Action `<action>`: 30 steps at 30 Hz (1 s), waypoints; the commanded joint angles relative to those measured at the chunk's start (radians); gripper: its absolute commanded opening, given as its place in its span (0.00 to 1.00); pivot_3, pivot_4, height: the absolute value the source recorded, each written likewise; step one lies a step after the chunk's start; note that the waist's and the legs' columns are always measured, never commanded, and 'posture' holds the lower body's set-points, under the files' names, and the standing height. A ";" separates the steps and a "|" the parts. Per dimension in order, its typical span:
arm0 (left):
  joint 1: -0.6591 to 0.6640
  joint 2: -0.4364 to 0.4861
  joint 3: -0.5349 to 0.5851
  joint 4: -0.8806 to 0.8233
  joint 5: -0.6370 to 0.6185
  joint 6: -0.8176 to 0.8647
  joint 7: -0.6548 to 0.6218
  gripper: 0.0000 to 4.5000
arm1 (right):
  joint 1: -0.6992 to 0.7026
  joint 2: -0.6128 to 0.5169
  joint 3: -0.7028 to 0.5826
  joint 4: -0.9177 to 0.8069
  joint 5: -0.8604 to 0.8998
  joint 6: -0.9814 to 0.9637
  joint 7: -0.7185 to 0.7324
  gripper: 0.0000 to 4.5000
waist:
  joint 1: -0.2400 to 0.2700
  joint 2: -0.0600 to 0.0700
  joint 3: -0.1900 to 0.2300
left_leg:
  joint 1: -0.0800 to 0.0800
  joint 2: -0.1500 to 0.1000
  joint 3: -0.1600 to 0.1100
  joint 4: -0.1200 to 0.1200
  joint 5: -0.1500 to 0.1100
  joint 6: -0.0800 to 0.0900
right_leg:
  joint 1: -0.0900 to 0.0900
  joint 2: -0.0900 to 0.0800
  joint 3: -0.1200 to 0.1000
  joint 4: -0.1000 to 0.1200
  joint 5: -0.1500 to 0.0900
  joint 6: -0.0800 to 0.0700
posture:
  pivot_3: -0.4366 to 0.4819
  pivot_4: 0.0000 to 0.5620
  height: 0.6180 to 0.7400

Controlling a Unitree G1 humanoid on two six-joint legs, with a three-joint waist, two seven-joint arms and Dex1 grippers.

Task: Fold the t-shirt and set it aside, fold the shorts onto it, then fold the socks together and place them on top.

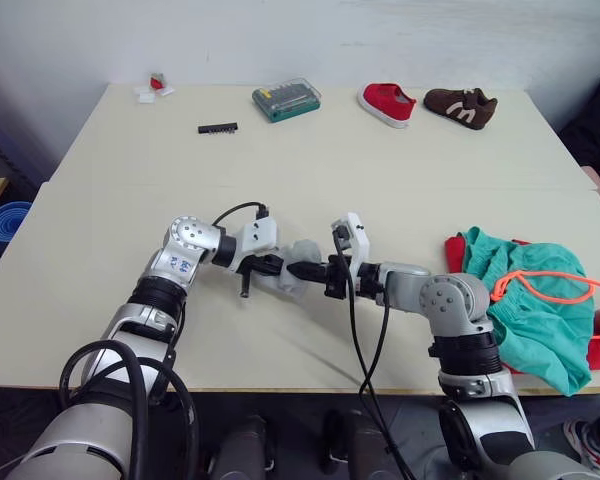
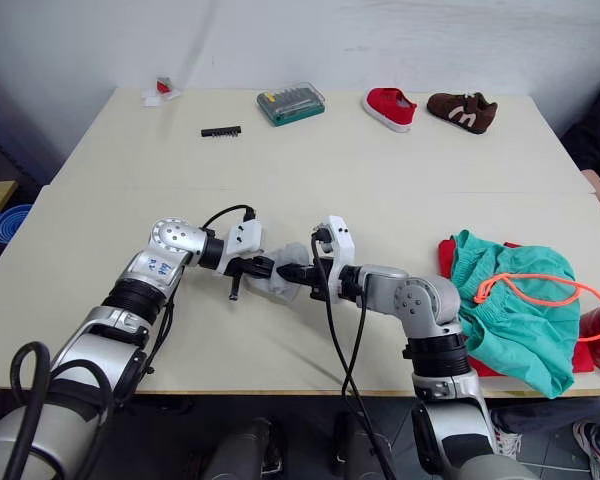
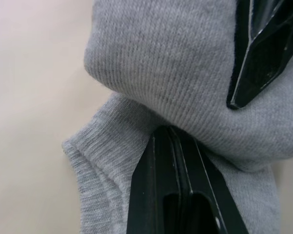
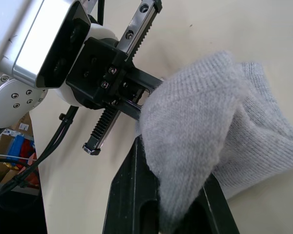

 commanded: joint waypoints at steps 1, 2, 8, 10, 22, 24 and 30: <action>0.025 0.019 -0.003 -0.006 0.014 0.018 0.026 0.00 | -0.025 0.013 0.002 -0.006 0.004 -0.005 0.025 0.17 | 0.000 0.000 0.000 | 0.000 0.000 0.000 0.000 0.000 0.000 | 0.000 0.000 0.000 0.000 0.000 0.000 | 0.48 0.27 1.00; 0.026 0.019 -0.002 -0.008 0.014 0.020 0.027 0.00 | -0.025 0.015 0.003 -0.005 0.002 -0.003 0.028 0.24 | 0.000 0.000 0.000 | 0.000 0.000 0.000 0.000 0.000 0.000 | 0.000 0.000 0.000 0.000 0.000 0.000 | 0.48 0.27 1.00; 0.040 0.025 0.008 -0.033 0.009 0.041 0.034 0.00 | -0.030 0.023 0.021 0.000 -0.032 -0.033 0.051 0.70 | -0.001 0.000 0.000 | 0.000 0.000 0.000 0.000 0.000 0.000 | 0.000 0.000 0.000 0.000 0.000 0.000 | 0.48 0.27 1.00; 0.048 0.029 0.010 -0.047 0.007 0.049 0.034 0.00 | -0.028 0.020 0.029 -0.007 -0.036 -0.044 0.068 0.70 | -0.001 0.000 0.000 | 0.000 0.000 0.000 0.000 0.000 0.000 | 0.000 0.000 0.000 0.000 0.000 0.000 | 0.48 0.27 1.00; 0.054 0.097 0.087 -0.145 -0.076 0.178 0.026 0.00 | 0.014 -0.046 0.180 -0.028 -0.188 -0.259 0.237 0.70 | -0.024 0.001 0.001 | -0.001 0.000 0.001 -0.002 0.000 -0.001 | -0.002 0.000 0.000 0.000 0.000 0.000 | 0.48 0.27 1.00; 0.056 0.113 0.103 -0.177 -0.099 0.215 0.015 0.00 | 0.013 -0.042 0.180 -0.019 -0.199 -0.272 0.241 0.70 | -0.023 0.002 0.002 | -0.001 0.000 0.001 -0.002 0.000 -0.002 | -0.003 0.000 0.000 0.000 0.000 0.000 | 0.48 0.27 1.00; 0.066 0.203 0.153 -0.343 -0.181 0.366 -0.035 0.00 | 0.012 -0.044 0.217 -0.002 -0.264 -0.345 0.273 0.70 | -0.022 0.002 0.003 | -0.003 0.000 0.001 -0.003 0.003 -0.007 | -0.004 0.000 0.000 0.001 0.000 0.000 | 0.48 0.27 1.00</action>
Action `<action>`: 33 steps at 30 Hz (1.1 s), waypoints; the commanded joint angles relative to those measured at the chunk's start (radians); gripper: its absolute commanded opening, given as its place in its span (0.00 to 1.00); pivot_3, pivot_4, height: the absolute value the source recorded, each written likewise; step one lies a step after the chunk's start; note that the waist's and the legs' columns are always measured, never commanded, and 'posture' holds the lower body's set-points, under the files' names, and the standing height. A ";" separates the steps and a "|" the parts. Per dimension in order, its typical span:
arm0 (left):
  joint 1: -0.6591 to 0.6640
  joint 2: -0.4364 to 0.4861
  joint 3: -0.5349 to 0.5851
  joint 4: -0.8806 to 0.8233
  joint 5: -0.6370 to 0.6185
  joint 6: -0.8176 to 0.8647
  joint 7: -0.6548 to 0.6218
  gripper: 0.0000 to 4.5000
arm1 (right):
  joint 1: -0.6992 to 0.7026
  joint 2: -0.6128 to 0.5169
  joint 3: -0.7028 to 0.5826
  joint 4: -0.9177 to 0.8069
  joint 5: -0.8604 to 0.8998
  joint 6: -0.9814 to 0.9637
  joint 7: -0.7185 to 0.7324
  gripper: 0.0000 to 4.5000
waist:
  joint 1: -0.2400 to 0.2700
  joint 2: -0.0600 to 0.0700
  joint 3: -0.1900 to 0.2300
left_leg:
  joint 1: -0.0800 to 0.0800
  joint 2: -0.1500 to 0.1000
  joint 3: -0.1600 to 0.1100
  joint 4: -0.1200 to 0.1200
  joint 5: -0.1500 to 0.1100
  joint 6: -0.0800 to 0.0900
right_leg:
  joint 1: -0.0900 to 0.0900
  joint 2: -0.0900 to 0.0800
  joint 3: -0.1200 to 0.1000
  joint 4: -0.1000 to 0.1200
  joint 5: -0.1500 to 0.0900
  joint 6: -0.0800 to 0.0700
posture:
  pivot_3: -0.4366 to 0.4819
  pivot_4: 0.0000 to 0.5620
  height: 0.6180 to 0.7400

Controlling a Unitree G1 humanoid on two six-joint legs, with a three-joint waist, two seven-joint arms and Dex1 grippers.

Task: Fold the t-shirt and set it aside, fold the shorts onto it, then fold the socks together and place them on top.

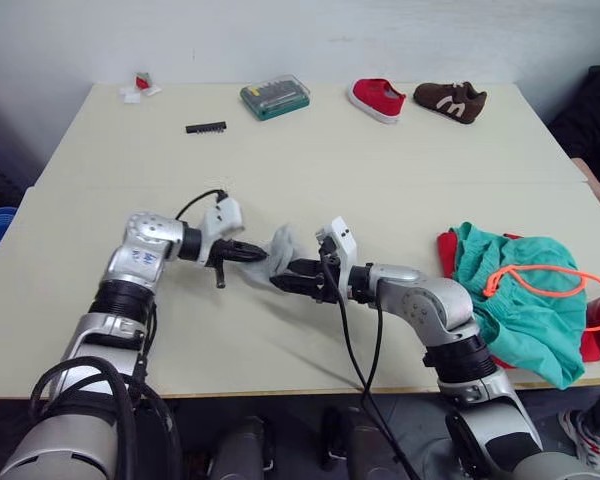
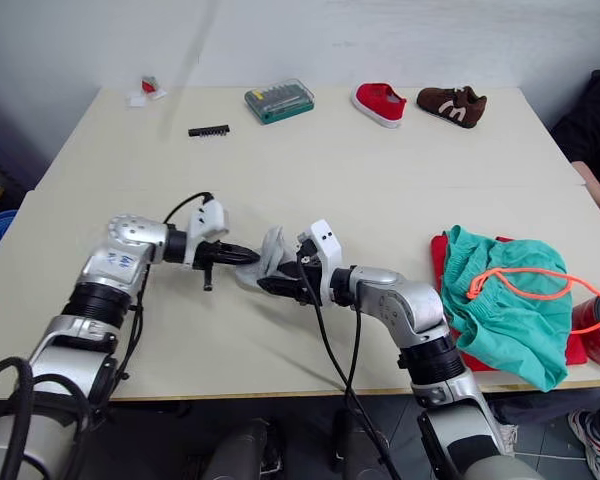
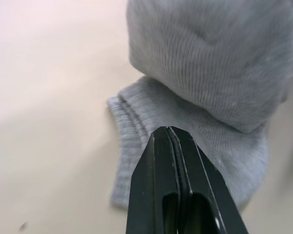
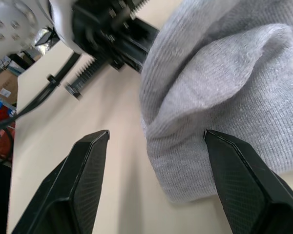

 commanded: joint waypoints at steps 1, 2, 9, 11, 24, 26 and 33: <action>-0.004 0.037 0.030 -0.109 -0.051 0.056 -0.024 0.00 | -0.005 0.007 0.017 -0.006 -0.027 -0.048 0.025 0.70 | 0.000 0.000 0.000 | 0.000 0.000 0.000 0.000 0.000 0.000 | 0.000 0.000 0.000 0.000 0.000 0.000 | 0.48 0.27 1.00; -0.009 0.037 0.037 -0.133 -0.070 0.084 -0.029 0.00 | -0.005 0.007 0.022 -0.003 -0.036 -0.056 0.029 0.70 | 0.001 0.000 0.000 | 0.000 0.000 0.000 0.000 0.000 0.000 | 0.000 0.000 0.000 0.000 0.000 0.000 | 0.48 0.27 1.00; -0.074 -0.042 0.020 -0.385 -0.219 0.343 -0.024 0.00 | -0.014 0.006 0.057 0.033 -0.103 -0.098 0.052 0.70 | 0.002 0.000 0.000 | -0.001 -0.001 0.000 0.000 0.000 0.000 | 0.000 0.000 0.000 -0.001 0.000 0.001 | 0.48 0.27 1.00; -0.065 -0.059 -0.027 -0.414 -0.194 0.347 -0.009 0.00 | -0.017 0.011 0.056 0.043 -0.111 -0.103 0.055 0.70 | 0.001 0.000 0.000 | -0.001 -0.001 0.000 0.000 0.000 0.000 | 0.000 0.000 0.000 0.000 0.000 0.001 | 0.48 0.27 1.00; -0.020 0.010 -0.179 -0.170 0.063 0.099 0.094 0.00 | -0.008 0.013 0.053 0.055 -0.150 -0.104 0.050 0.70 | 0.001 0.001 0.001 | 0.001 0.000 0.002 -0.002 0.002 -0.003 | -0.003 0.001 0.002 0.000 -0.002 -0.001 | 0.48 0.27 1.00; -0.012 0.019 -0.172 -0.166 0.065 0.092 0.096 0.00 | -0.005 0.013 0.052 0.055 -0.154 -0.105 0.048 0.70 | 0.002 0.001 0.001 | 0.000 0.000 0.002 -0.002 0.002 -0.003 | -0.003 0.001 0.002 0.000 -0.002 -0.001 | 0.48 0.27 1.00; 0.038 0.015 -0.135 -0.137 0.051 0.065 0.127 0.00 | 0.019 -0.005 0.018 -0.030 -0.108 -0.075 0.071 0.66 | 0.002 0.001 0.001 | 0.001 0.000 0.002 -0.002 0.002 -0.003 | -0.003 0.001 0.002 0.001 -0.002 -0.001 | 0.48 0.27 1.00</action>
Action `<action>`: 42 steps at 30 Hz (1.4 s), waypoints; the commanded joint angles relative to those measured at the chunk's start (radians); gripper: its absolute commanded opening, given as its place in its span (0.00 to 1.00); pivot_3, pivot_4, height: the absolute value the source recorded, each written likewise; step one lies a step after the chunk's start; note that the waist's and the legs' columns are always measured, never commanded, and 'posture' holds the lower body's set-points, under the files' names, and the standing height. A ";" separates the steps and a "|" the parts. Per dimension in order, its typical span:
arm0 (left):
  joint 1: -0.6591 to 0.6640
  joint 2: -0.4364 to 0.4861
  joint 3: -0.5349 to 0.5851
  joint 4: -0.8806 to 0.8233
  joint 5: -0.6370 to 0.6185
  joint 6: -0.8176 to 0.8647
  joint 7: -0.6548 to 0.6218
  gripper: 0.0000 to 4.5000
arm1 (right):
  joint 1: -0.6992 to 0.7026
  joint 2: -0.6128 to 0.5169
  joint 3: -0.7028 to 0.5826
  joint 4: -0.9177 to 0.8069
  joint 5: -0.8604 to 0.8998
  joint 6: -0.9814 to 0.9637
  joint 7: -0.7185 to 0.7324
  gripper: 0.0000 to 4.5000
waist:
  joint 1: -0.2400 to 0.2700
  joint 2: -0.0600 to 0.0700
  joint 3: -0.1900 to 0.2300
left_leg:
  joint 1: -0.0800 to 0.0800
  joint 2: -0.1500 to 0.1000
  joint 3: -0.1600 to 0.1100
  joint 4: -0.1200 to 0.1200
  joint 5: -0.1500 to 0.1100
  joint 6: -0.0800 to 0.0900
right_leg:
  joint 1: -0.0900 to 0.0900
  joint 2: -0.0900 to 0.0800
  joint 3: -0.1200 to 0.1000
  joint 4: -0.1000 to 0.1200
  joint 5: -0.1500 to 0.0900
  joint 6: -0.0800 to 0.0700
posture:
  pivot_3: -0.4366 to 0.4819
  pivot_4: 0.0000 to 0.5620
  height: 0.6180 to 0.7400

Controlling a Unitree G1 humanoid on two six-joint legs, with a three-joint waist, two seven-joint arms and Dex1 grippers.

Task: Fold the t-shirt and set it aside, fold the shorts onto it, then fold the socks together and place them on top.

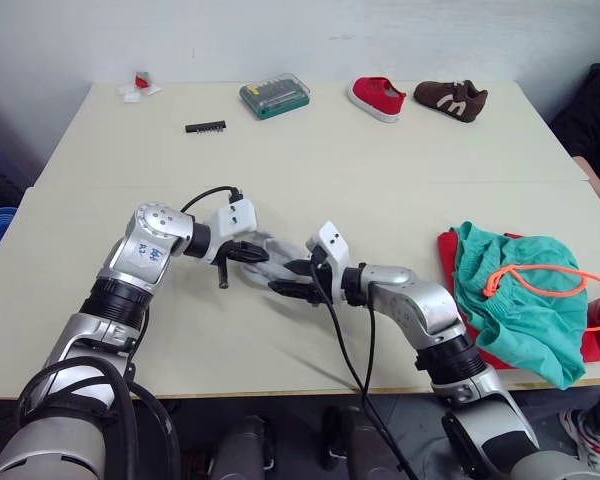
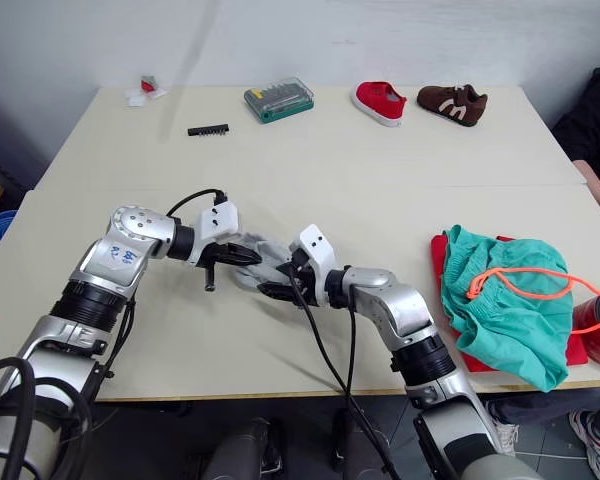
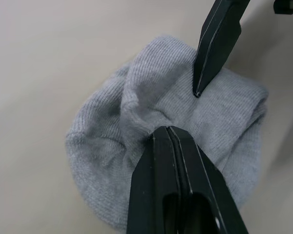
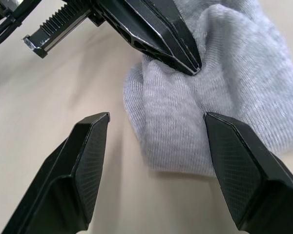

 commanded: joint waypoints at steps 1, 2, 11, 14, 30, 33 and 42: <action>0.025 -0.015 0.031 0.018 -0.009 -0.009 0.028 0.00 | 0.017 -0.018 -0.056 -0.103 0.069 0.043 0.031 0.62 | 0.000 0.000 0.000 | 0.000 0.000 0.000 0.000 0.000 0.000 | 0.000 0.000 0.000 0.000 0.000 0.000 | 0.48 0.27 1.00; 0.027 -0.020 0.032 0.023 -0.009 -0.012 0.032 0.00 | 0.017 -0.019 -0.068 -0.124 0.089 0.054 0.039 0.57 | 0.000 0.000 0.000 | 0.000 0.000 0.000 0.000 0.000 0.000 | 0.000 0.000 0.000 0.000 0.000 0.000 | 0.48 0.27 1.00; 0.024 -0.040 0.052 0.076 -0.001 -0.044 0.054 0.00 | -0.068 0.035 -0.040 -0.034 0.010 -0.027 -0.013 0.00 | 0.000 0.000 0.000 | 0.000 0.000 0.000 0.000 0.000 0.000 | 0.000 0.000 0.000 0.001 0.000 0.000 | 0.48 0.27 1.00; 0.031 -0.037 0.054 0.071 -0.003 -0.045 0.051 0.00 | -0.094 0.066 -0.016 0.050 -0.064 -0.103 -0.051 0.00 | 0.000 0.000 0.000 | 0.000 0.000 0.000 0.000 0.001 0.000 | 0.000 0.000 0.000 0.001 0.000 0.000 | 0.48 0.27 1.00; -0.062 -0.128 0.202 -0.100 -0.238 0.272 0.062 0.00 | -0.087 0.054 0.097 0.250 -0.286 -0.249 -0.074 0.00 | 0.000 -0.001 0.000 | 0.001 -0.001 0.000 0.001 0.003 -0.001 | 0.000 0.000 0.000 0.007 0.000 0.000 | 0.48 0.27 1.00; -0.045 -0.132 0.162 -0.127 -0.211 0.278 0.074 0.00 | -0.086 0.057 0.095 0.252 -0.290 -0.247 -0.073 0.00 | -0.002 0.000 0.000 | 0.001 -0.001 0.000 0.002 0.003 -0.001 | 0.001 -0.001 0.001 0.008 0.000 0.000 | 0.48 0.27 1.00; 0.037 -0.043 0.032 -0.028 -0.029 0.103 0.091 0.00 | -0.069 0.039 0.084 0.226 -0.292 -0.225 -0.063 0.00 | 0.000 0.000 -0.001 | 0.002 0.000 0.000 0.001 0.003 -0.002 | 0.001 0.000 0.001 0.008 0.000 -0.001 | 0.48 0.27 1.00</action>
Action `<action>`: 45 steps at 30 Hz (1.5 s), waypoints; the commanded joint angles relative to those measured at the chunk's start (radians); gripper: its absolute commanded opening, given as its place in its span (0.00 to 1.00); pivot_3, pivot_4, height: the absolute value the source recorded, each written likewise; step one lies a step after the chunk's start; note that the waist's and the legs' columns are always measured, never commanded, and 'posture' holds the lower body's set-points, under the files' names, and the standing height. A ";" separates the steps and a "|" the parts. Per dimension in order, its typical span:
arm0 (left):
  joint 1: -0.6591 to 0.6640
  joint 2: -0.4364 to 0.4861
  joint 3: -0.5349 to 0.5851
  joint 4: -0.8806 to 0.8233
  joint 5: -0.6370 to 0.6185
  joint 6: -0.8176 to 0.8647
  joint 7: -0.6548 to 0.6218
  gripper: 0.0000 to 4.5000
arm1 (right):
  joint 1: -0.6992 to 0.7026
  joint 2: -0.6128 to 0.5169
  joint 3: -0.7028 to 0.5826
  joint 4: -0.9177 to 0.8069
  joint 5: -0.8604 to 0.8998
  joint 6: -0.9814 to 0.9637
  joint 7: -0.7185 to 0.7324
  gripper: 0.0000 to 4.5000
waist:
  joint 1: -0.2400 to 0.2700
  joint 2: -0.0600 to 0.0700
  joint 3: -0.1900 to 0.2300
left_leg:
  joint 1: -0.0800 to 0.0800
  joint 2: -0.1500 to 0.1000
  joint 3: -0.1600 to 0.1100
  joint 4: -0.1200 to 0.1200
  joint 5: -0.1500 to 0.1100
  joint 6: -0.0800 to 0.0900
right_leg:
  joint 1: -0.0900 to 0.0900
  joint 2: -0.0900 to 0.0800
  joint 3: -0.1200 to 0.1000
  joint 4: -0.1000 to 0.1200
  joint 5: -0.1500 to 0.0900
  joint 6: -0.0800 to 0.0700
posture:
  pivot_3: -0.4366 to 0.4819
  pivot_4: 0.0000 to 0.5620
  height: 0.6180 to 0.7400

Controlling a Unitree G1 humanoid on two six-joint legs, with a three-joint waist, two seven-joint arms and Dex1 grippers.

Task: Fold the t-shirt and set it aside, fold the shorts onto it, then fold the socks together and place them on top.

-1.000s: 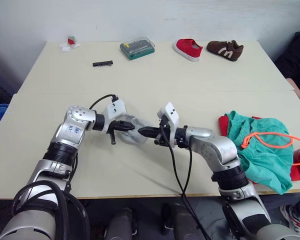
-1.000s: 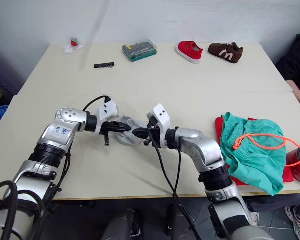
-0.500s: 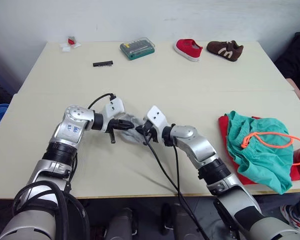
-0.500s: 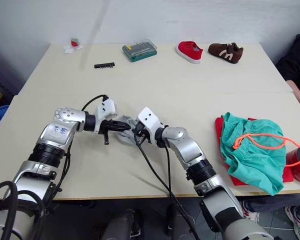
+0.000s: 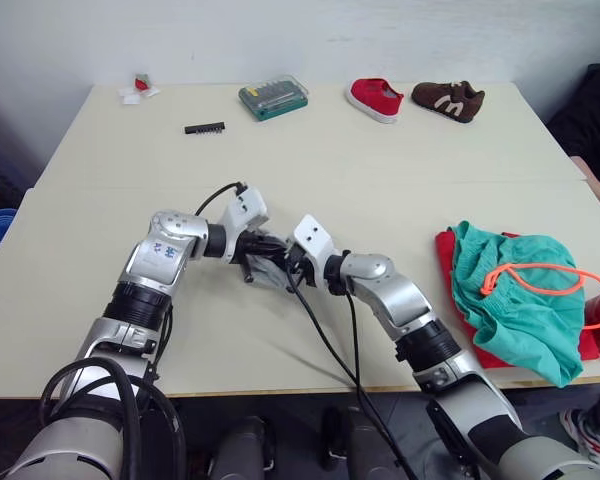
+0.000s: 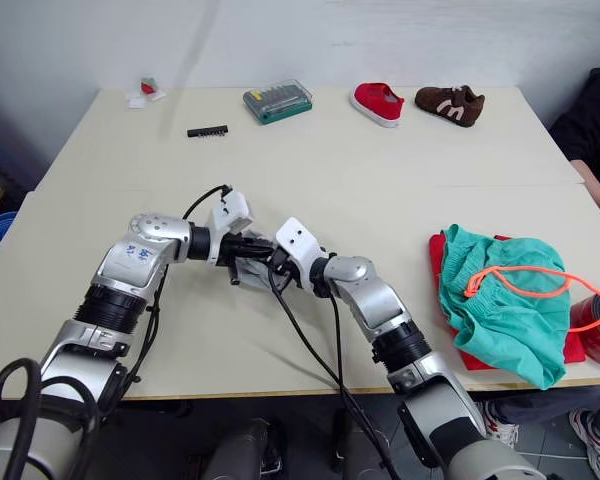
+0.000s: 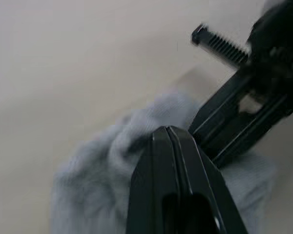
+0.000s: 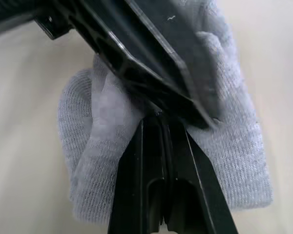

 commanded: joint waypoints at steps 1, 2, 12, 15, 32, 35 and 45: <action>0.028 0.043 -0.025 0.003 0.051 -0.078 -0.010 0.00 | 0.028 -0.018 0.000 0.026 -0.024 0.040 0.001 0.00 | 0.002 0.000 0.000 | 0.000 0.000 0.000 0.000 0.000 0.000 | 0.000 0.000 0.000 0.000 0.000 0.000 | 0.48 0.27 1.00; 0.035 0.054 -0.031 0.016 0.073 -0.105 0.006 0.00 | 0.028 -0.018 -0.002 0.027 -0.024 0.040 0.001 0.00 | 0.002 0.000 0.000 | 0.000 0.000 0.000 0.000 0.000 0.000 | 0.000 0.000 0.000 -0.001 0.000 0.000 | 0.48 0.27 1.00; -0.016 0.082 0.106 0.088 -0.008 -0.126 0.048 0.00 | 0.034 -0.019 -0.007 0.010 -0.021 0.051 0.008 0.00 | 0.000 0.000 0.000 | 0.001 0.000 -0.001 0.000 0.000 0.000 | 0.000 -0.001 0.000 -0.002 0.000 0.000 | 0.48 0.27 1.00; -0.040 0.033 0.183 0.000 -0.155 0.024 -0.006 0.00 | 0.035 -0.014 -0.004 0.008 -0.025 0.051 0.007 0.00 | 0.004 -0.001 -0.001 | 0.000 0.000 -0.001 0.000 0.000 0.000 | 0.000 -0.001 0.000 0.000 0.000 0.000 | 0.48 0.27 1.00; 0.055 0.043 -0.001 0.011 0.035 -0.130 0.056 0.00 | 0.064 -0.017 -0.007 -0.085 -0.024 0.084 0.014 0.00 | 0.001 -0.001 -0.001 | 0.000 0.000 -0.001 -0.001 0.000 -0.001 | 0.000 0.000 0.000 0.000 -0.001 -0.001 | 0.48 0.27 1.00; 0.061 0.042 0.011 0.039 0.033 -0.156 0.055 0.00 | 0.082 -0.032 -0.015 -0.143 -0.011 0.107 0.027 0.00 | 0.002 -0.001 -0.001 | 0.000 0.000 -0.001 -0.001 0.000 -0.001 | -0.001 -0.001 0.000 -0.002 -0.001 -0.001 | 0.48 0.27 1.00; 0.101 0.030 0.027 0.013 0.015 -0.162 0.046 0.00 | 0.180 -0.076 -0.343 -0.424 0.351 0.611 0.036 0.28 | 0.003 -0.001 -0.001 | 0.000 0.000 -0.001 -0.002 -0.001 0.000 | 0.000 -0.001 0.000 -0.005 -0.001 -0.001 | 0.48 0.27 1.00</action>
